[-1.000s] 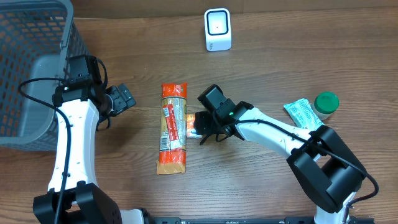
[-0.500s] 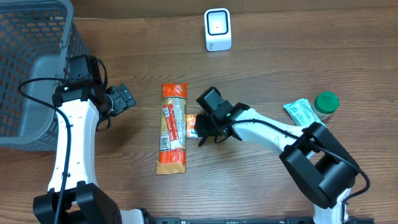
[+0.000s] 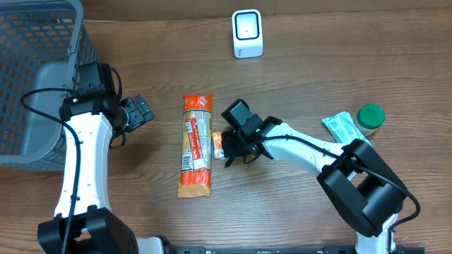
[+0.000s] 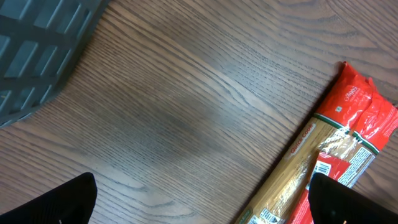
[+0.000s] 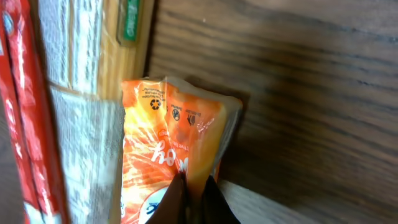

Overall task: Scan the item barcode
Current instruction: 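Lower the right gripper and grasp the small orange packet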

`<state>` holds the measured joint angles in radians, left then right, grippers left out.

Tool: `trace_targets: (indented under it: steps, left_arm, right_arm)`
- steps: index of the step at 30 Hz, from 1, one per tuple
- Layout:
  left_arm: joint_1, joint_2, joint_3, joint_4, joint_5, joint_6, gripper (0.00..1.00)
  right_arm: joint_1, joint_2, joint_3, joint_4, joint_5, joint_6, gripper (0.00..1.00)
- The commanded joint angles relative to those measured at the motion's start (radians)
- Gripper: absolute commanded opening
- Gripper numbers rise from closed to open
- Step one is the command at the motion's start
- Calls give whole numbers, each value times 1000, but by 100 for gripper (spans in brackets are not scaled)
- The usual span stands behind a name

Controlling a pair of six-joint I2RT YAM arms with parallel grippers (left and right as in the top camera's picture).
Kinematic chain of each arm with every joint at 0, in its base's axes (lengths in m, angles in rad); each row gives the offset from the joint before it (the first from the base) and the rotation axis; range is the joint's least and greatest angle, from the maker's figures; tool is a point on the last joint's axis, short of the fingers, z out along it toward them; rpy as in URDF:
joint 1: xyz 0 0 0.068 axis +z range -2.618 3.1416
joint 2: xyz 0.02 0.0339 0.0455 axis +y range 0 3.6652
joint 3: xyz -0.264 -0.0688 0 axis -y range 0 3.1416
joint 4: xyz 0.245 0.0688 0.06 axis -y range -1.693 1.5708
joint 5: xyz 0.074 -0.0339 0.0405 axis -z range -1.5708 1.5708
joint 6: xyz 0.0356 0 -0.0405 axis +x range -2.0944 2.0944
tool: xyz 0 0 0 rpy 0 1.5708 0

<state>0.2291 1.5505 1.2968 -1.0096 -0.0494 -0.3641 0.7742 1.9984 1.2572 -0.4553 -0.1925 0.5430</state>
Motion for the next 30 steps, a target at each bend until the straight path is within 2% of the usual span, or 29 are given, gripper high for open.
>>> trace_targets:
  steps: [1,8,15,16,17,18,19,21,24,26,30]
  left_arm:
    - [0,-1,1,0,-6,-6,100]
    - [0,-1,1,0,-6,-6,100]
    - [0,-1,1,0,-6,-7,100]
    - [0,-1,1,0,-6,-6,100]
    - [0,-1,1,0,-6,-6,100]
    - [0,-1,1,0,-6,-6,100]
    - [0,-1,1,0,-6,-7,100]
    - [0,-1,1,0,-6,-6,100]
    - [0,-1,1,0,-6,-6,100]
    - [0,-1,1,0,-6,-6,100]
    - [0,-1,1,0,-6,-6,100]
  right_arm:
    - [-1,-71,6,-37,63,-85,4]
    - [-2,-121,5,-209,291,-201,4]
    - [-2,-121,5,-365,393,-200,4]
    - [-2,-121,5,-373,385,-200,8]
    - [-2,-121,5,-379,373,-200,21]
    - [-2,-121,5,-385,363,-200,45]
    - [-2,-121,5,-389,356,-200,55]
    - [-2,-121,5,-388,356,-200,61]
    - [-5,-121,5,-371,360,-200,63]
    - [-10,-121,5,-353,360,-200,55]
    - [-39,-121,5,-320,349,-195,49]
